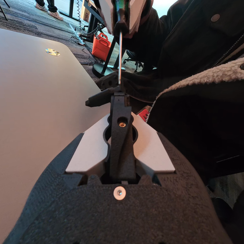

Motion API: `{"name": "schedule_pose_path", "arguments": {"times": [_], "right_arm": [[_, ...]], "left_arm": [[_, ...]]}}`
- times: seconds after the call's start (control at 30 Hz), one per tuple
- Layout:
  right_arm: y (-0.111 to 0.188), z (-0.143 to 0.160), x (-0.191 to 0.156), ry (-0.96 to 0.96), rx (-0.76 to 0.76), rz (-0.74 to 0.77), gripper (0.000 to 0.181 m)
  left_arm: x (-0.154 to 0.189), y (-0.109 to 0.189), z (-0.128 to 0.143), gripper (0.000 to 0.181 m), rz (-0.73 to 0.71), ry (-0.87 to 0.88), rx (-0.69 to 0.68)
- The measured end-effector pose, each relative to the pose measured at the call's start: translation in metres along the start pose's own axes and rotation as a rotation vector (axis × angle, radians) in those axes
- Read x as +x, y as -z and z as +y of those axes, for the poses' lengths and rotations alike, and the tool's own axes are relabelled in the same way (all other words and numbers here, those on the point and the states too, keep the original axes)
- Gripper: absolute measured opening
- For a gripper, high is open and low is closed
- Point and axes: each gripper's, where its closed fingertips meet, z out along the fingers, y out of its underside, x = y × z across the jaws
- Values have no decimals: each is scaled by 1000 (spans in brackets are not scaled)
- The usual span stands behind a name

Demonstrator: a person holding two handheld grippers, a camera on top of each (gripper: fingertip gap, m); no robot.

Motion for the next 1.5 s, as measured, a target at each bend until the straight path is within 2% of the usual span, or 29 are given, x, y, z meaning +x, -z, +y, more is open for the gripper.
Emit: {"name": "schedule_pose_path", "arguments": {"times": [0.33,0.4,0.5,0.6,0.73,0.83,0.9,0.93,1.0,1.1,1.17,1.23,1.3,1.37,1.43,1.5], "right_arm": [[-2,3,0,12,-14,4,17],[-3,4,-1,66,-19,19,16],[-3,4,-2,270,-37,77,17],[-4,-1,-4,657,-49,143,16],[-3,-6,-13,1501,-52,252,16],[-1,-4,-16,2033,-120,315,16],[2,-1,-19,2281,-145,338,16],[3,1,-20,2322,-151,330,16],[9,8,-19,2249,-180,283,16],[21,6,-22,1876,-130,248,16],[28,-4,-19,1479,-63,269,16],[32,-9,-9,998,-24,274,16],[29,-5,-8,555,-4,163,16],[26,-4,-15,230,65,11,17],[23,-6,-9,65,140,-31,16],[17,4,-5,-32,109,-72,16]], "left_arm": [[0,-1,1,22,1,2,-4],[0,-1,2,22,1,0,-7],[-1,-2,4,22,-5,5,-18],[-1,0,3,22,-3,11,-6],[5,1,-3,22,19,-2,17],[5,-4,1,22,24,2,-1],[8,-8,1,22,45,2,-2],[9,-9,1,22,46,0,-8],[7,-6,2,22,31,-4,-12],[7,1,-4,22,24,-5,27],[7,2,-5,22,18,-9,33],[7,1,-5,22,21,-6,31],[6,0,-3,22,17,-4,26],[7,-1,-3,22,20,-1,27],[8,-1,-3,22,23,-2,27],[8,-2,-3,22,25,-4,22]]}}
